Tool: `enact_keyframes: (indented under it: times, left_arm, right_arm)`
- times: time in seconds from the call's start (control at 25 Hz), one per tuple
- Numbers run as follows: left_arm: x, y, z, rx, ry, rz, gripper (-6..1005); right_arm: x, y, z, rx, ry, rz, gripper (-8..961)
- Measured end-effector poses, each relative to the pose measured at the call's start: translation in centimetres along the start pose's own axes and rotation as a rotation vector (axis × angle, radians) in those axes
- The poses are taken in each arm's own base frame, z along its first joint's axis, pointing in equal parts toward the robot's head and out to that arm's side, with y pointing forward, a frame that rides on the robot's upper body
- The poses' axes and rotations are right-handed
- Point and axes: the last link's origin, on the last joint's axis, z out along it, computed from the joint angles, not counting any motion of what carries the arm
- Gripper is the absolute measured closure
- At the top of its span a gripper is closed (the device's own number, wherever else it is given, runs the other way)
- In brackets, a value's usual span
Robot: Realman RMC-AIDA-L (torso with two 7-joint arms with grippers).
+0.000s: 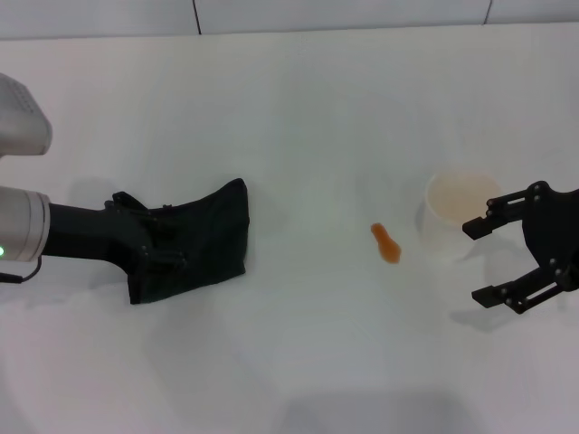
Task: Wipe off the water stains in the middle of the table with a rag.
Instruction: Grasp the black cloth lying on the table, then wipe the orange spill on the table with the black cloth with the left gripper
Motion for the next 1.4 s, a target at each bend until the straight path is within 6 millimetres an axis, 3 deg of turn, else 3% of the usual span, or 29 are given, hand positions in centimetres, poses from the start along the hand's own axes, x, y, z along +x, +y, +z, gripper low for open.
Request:
enact_keyframes:
  times: [0.32, 0.64, 0.84, 1.08, 1.4]
  left_arm:
    - [-0.3, 0.0, 0.4, 0.003, -0.017, -0.001, 382]
    - [-0.2, 0.4, 1.4, -0.012, -0.064, 0.04, 449]
    - [-0.1, 0.3, 1.5, -0.008, -0.069, 0.042, 669]
    - [0.5, 0.4, 1.6, -0.015, -0.063, 0.04, 842]
    - [2.9, 0.4, 2.0, -0.026, -0.051, 0.01, 870]
  right_arm:
    - [-0.1, 0.0, 0.1, 0.004, -0.002, -0.004, 110]
    - [-0.2, -0.1, 0.2, 0.009, -0.006, -0.004, 110]
    - [-0.3, -0.2, 0.4, 0.016, -0.008, -0.007, 110]
    - [-0.4, -0.2, 0.5, 0.021, -0.007, -0.009, 110]
    - [-0.6, -0.4, 0.6, 0.027, -0.013, -0.003, 110]
